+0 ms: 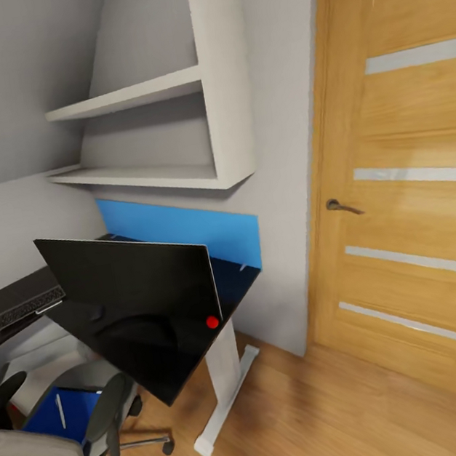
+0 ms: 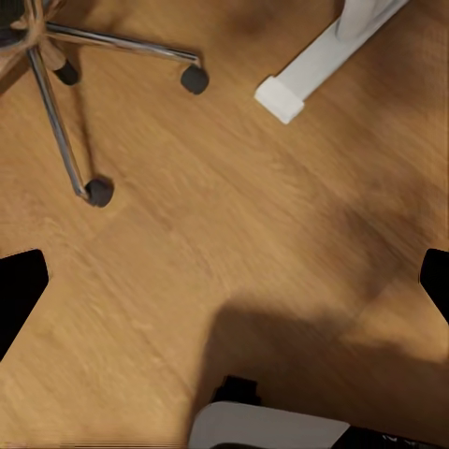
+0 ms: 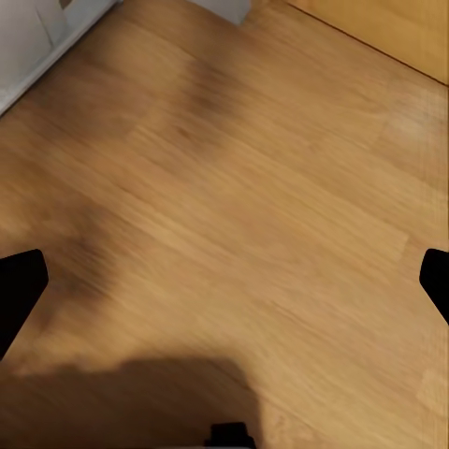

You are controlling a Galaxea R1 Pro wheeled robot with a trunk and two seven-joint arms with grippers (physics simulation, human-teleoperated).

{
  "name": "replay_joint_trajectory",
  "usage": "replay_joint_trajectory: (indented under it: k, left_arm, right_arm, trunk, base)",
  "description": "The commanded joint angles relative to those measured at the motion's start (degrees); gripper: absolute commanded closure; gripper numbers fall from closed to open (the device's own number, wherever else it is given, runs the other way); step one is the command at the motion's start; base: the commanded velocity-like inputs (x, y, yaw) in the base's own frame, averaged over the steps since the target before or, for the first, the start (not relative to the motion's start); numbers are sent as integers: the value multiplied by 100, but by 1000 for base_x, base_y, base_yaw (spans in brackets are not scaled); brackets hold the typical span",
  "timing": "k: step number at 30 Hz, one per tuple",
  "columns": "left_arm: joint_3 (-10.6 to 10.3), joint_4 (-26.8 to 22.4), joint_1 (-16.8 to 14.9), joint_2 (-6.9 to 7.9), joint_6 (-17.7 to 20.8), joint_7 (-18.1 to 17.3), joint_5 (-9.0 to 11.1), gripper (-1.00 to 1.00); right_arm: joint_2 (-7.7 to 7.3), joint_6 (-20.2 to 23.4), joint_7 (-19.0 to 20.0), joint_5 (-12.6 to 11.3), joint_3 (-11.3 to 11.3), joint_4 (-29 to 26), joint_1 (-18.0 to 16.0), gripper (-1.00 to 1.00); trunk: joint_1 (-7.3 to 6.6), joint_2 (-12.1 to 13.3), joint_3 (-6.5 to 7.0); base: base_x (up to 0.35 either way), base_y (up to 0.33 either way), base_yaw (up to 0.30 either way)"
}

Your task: In the bedroom, organize the workspace by keeping the computer under the desk, ensuring the monitor is on the desk, placing the keyboard on the desk next to the monitor, placing the mouse on the desk next to the keyboard, moving the folder from the swivel chair onto the desk next to the mouse, stacking the notebook on top of the folder with the pen on top of the notebook, and positioning the swivel chair next to the desk.

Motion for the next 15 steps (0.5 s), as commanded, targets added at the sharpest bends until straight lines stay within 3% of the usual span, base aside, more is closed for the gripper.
replay_joint_trajectory:
  k: [1, 15]
  left_arm:
    - [-35, 6, -6, -2, -20, 11, 49, -100]
    - [-34, 6, -6, 5, -10, -6, 49, -100]
  right_arm:
    - [1, -18, -44, 41, 2, 13, -8, -100]
    - [1, -18, -44, 37, 2, 13, -8, -100]
  trunk:
    - [4, -13, -16]
    - [4, -13, -56]
  base:
    - [0, 0, 282]
    - [0, 0, 282]
